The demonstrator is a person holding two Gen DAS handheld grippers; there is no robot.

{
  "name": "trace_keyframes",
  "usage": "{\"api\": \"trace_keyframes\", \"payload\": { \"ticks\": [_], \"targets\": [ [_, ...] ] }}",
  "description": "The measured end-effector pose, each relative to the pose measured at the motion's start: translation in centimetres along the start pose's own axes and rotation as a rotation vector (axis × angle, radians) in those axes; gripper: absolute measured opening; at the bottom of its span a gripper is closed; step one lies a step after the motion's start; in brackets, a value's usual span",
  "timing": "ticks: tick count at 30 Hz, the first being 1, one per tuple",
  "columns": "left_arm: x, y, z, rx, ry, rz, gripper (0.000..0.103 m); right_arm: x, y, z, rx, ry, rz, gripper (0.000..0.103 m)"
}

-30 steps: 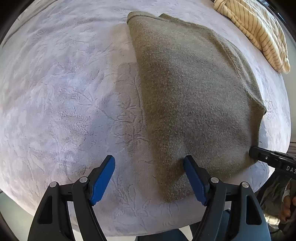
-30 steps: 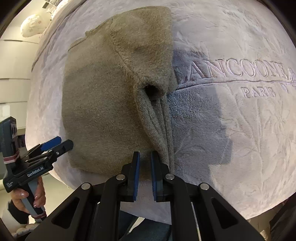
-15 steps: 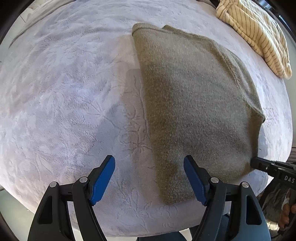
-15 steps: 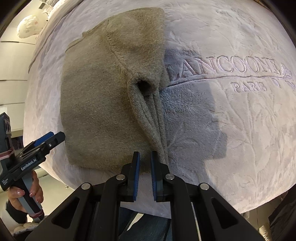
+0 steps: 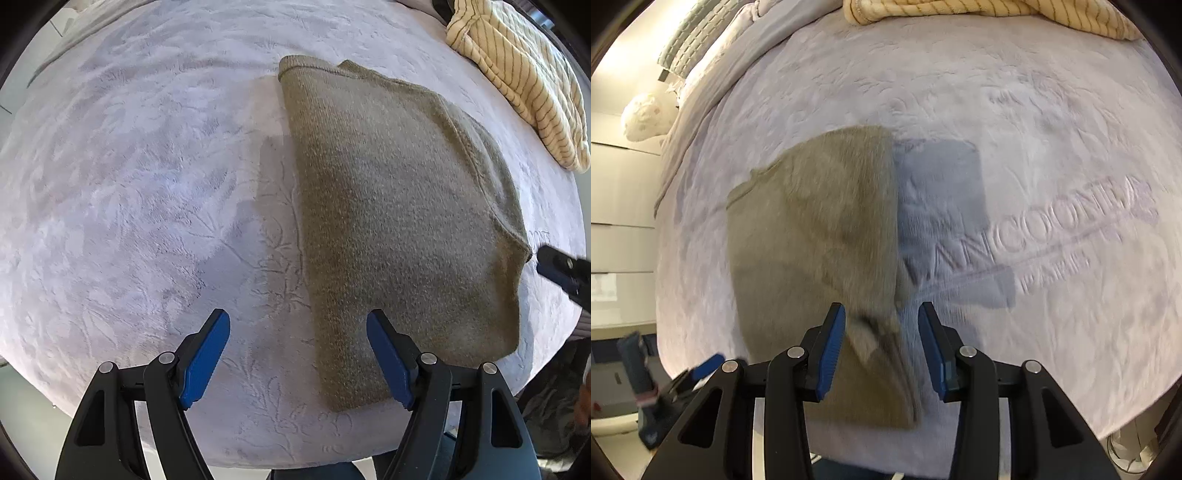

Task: Fold small clothes
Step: 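Pinch the sweater fold with the right tool and tuck it flat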

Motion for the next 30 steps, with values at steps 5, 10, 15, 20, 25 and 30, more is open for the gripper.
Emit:
{"api": "trace_keyframes", "payload": {
  "ticks": [5, 10, 15, 20, 25, 30],
  "targets": [
    [0.1, -0.4, 0.5, 0.002, -0.013, -0.001, 0.077, -1.9, -0.6, -2.2, 0.021, 0.120, 0.007, 0.041],
    [-0.1, -0.6, 0.8, -0.010, -0.011, 0.003, 0.077, -4.0, 0.0, 0.1, 0.016, 0.133, -0.026, 0.041],
    [-0.3, -0.5, 0.6, -0.010, -0.007, 0.005, 0.077, -5.2, 0.9, 2.4, 0.010, 0.114, -0.043, 0.041],
    [-0.7, -1.1, 0.9, -0.016, -0.011, -0.010, 0.077, -4.6, 1.8, 3.6, 0.016, 0.110, -0.020, 0.042],
    [-1.3, -1.6, 1.1, -0.021, -0.018, -0.024, 0.077, -2.5, 2.7, 3.9, 0.019, 0.116, 0.030, 0.046],
    [-1.3, -1.9, 1.8, -0.024, -0.019, -0.028, 0.078, 0.4, 2.7, 3.8, 0.000, 0.144, 0.097, 0.053]
  ]
}}
Point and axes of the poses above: each gripper's, at about its wrist camera, not at the fingertips, and z roughly against the way its jaws point, x to its left, y to its underside, the point moved 6 cm from there along -z, roughly the way its jaws point, and after that the axes turned 9 degrees about -z, right-handed, at the moved point
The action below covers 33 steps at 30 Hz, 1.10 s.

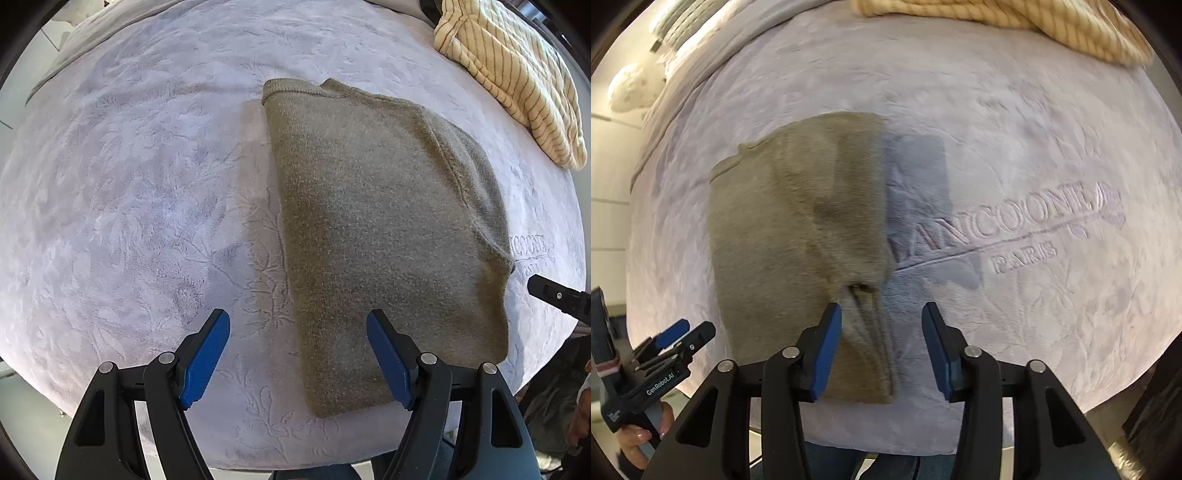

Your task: Fold small clothes

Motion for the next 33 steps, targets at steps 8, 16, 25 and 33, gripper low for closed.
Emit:
{"api": "trace_keyframes", "payload": {
  "ticks": [8, 16, 25, 33],
  "targets": [
    [-0.1, -0.7, 1.8, -0.048, -0.016, -0.007, 0.103, 2.0, 0.0, 1.0, -0.033, 0.051, 0.058, 0.068],
    [-0.5, -1.4, 3.4, -0.086, -0.022, 0.000, 0.103, 3.9, 0.0, 2.2, -0.108, 0.126, 0.130, 0.083],
    [-0.7, -1.5, 3.8, -0.100, -0.045, -0.006, 0.103, 4.4, -0.1, 2.5, -0.140, 0.174, 0.143, 0.085],
    [-0.5, -1.5, 3.9, -0.101, -0.049, -0.001, 0.103, 4.4, -0.1, 2.6, -0.144, 0.180, 0.142, 0.085]
  ]
}}
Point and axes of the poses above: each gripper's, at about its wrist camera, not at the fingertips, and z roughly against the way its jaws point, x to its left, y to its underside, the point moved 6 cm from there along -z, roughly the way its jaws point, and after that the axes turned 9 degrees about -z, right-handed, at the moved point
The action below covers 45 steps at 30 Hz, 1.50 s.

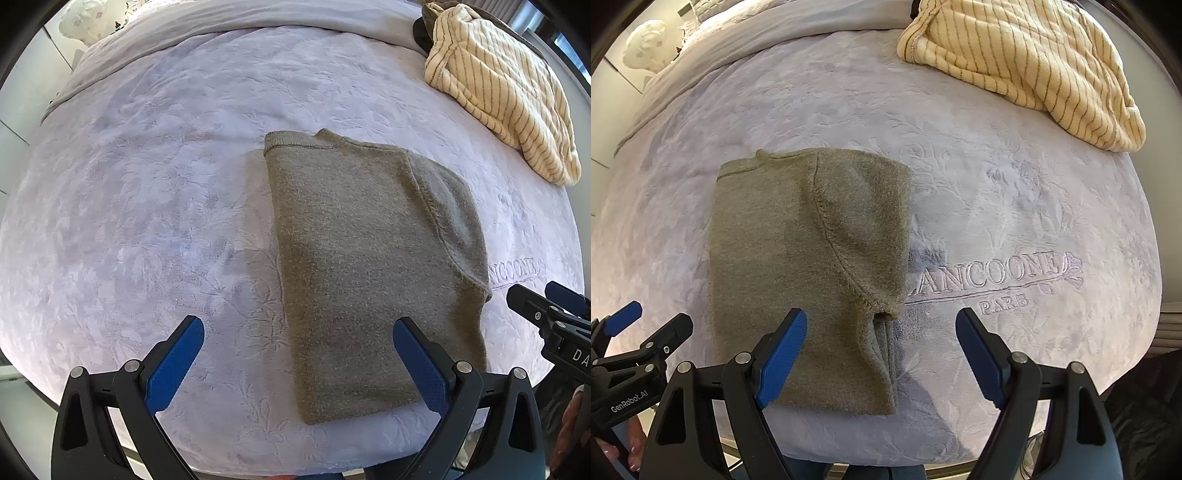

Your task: Fold small clothes

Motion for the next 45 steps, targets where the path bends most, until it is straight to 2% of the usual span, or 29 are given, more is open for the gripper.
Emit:
{"api": "trace_keyframes", "payload": {
  "ticks": [45],
  "targets": [
    [-0.06, -0.06, 0.13, -0.011, -0.014, -0.009, 0.103, 0.20, -0.15, -0.14, 0.003, -0.004, 0.001, 0.085]
  ]
}}
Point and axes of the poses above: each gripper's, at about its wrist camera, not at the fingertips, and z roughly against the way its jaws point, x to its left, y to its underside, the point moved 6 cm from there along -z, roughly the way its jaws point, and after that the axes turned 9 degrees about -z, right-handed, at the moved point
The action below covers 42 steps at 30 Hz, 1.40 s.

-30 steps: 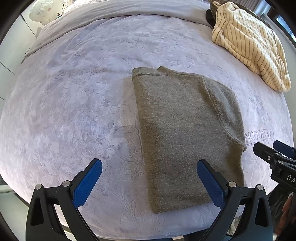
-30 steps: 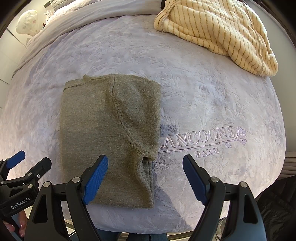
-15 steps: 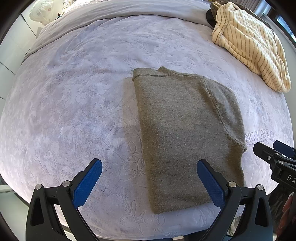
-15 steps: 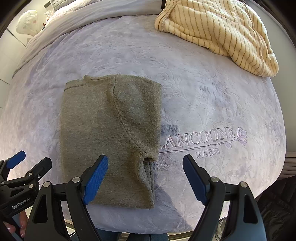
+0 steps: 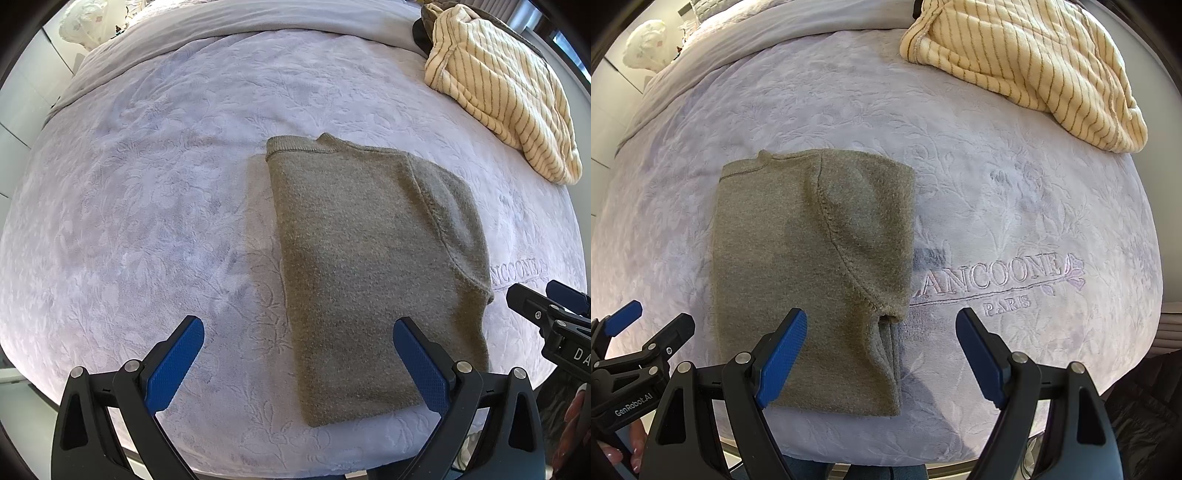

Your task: Fold small clothes

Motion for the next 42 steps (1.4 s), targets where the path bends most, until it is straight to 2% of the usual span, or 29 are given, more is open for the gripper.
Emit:
{"api": "trace_keyframes", "payload": {
  "ticks": [42],
  "targets": [
    [0.39, 0.11, -0.11, 0.002, -0.025, 0.018, 0.103, 0.86, 0.28, -0.19, 0.004, -0.005, 0.005, 0.085]
  ]
}}
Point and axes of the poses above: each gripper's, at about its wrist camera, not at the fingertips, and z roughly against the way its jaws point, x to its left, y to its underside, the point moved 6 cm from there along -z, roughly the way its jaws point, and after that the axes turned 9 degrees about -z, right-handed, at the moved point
